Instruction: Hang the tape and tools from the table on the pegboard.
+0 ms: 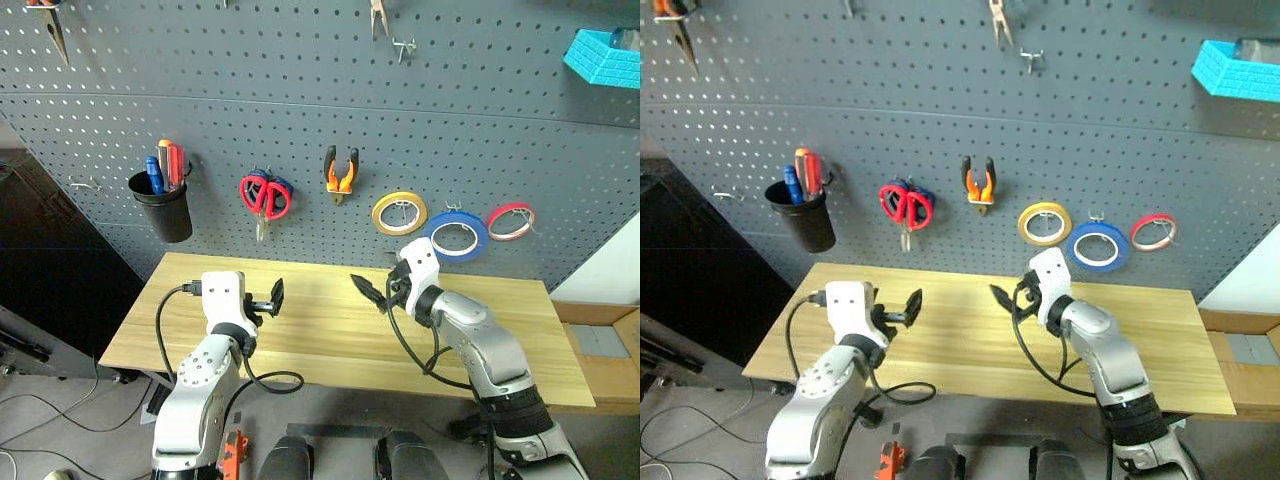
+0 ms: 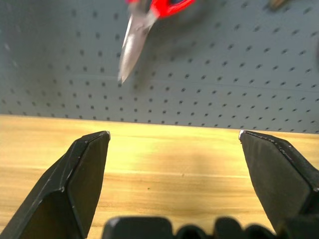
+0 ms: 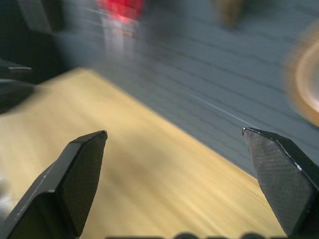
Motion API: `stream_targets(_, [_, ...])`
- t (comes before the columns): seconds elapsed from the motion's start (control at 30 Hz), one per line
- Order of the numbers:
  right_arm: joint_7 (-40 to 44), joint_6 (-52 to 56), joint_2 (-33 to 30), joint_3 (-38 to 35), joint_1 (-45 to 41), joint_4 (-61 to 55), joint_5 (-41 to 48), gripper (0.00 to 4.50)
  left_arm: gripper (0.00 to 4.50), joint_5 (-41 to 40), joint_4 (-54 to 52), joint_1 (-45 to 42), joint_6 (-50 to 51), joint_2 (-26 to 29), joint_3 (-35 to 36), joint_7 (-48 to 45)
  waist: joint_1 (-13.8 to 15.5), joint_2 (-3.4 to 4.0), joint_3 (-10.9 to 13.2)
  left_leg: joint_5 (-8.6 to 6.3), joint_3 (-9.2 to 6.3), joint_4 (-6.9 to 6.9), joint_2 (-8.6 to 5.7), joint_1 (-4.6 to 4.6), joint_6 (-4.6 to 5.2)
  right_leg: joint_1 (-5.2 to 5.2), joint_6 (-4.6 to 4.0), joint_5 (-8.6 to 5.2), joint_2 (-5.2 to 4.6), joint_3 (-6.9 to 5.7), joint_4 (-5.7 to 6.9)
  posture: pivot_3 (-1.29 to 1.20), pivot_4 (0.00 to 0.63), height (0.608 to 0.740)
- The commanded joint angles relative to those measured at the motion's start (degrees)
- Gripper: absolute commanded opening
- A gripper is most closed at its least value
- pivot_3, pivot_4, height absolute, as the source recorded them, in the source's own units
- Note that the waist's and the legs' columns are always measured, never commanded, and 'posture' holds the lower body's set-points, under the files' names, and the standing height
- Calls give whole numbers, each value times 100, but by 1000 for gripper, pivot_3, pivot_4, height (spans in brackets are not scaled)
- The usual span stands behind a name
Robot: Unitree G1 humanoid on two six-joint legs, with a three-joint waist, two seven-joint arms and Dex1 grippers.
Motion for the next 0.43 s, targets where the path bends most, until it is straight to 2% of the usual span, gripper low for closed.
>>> stream_targets(0.03, [-747,-364,110,-260,10,313,-418,4500,4461,1,586,-335,-369,187,177,-252,-7,4,-27,1,0,0,0,-1,-1,-2,22,14,2,1,0,58,63,740])
stream_targets(0.17, [-1195,-630,249,-466,73,689,-570,4500,4461,12,1229,-617,-401,338,193,-430,-21,5,-42,0,4,-6,0,-9,-1,-8,-6,31,2,8,-11,43,64,740])
stream_targets(0.43, [-1292,-656,360,-588,204,845,-541,4500,4461,89,1690,-886,-206,570,51,-698,-85,11,-66,0,7,-69,-1,-9,-2,-14,-2,36,-4,7,-56,39,68,740])
